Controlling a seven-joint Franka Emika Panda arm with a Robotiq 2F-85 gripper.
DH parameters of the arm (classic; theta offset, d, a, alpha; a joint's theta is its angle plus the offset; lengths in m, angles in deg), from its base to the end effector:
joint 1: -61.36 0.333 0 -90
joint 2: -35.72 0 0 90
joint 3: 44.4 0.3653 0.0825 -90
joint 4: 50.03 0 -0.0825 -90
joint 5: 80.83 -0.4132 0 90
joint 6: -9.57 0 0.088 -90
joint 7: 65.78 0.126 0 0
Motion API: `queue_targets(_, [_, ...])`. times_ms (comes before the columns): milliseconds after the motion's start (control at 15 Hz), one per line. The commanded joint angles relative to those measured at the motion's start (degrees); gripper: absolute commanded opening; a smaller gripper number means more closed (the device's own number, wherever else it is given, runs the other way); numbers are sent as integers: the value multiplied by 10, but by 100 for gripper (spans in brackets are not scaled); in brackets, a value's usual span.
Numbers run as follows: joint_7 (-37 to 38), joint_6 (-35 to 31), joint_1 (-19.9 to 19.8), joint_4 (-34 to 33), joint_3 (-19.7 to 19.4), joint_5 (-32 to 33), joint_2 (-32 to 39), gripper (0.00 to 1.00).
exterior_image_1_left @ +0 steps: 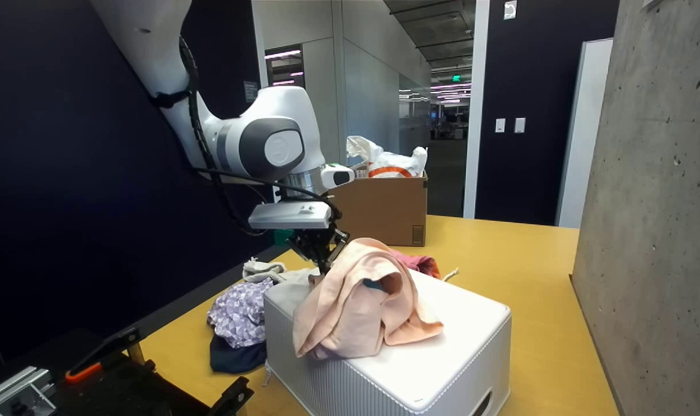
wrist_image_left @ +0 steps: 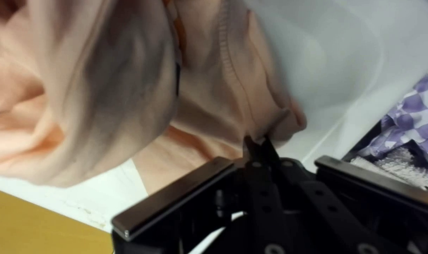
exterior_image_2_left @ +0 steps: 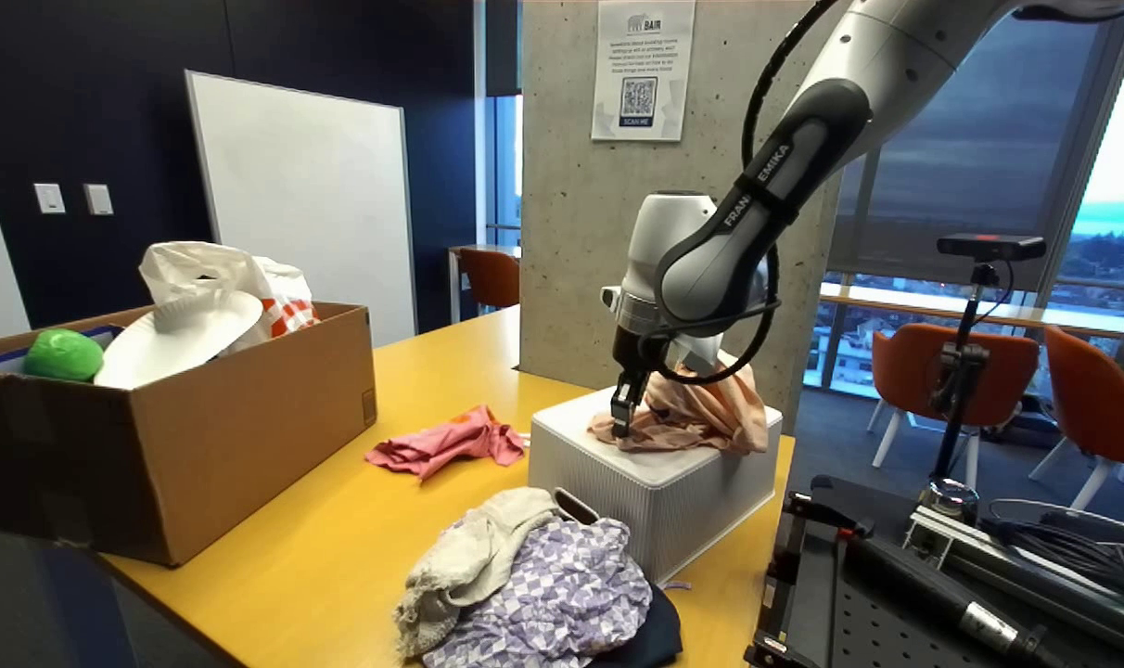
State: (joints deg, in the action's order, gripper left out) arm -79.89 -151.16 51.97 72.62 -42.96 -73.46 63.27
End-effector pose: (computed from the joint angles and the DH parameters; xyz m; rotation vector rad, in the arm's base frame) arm 0.6230 -0.0818 0.1933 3.0350 0.3369 0.2645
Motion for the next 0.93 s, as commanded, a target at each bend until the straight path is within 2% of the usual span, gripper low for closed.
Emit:
queue_targets(0, [-17, 4, -7, 31, 1, -12, -63, 0])
queue_targets(333, [2, 22, 13, 32, -32, 11, -145, 0])
queue_targets(533, [23, 50, 20, 15, -64, 41, -183, 0])
queue_targets(867, [37, 78, -15, 18, -122, 81, -249, 0])
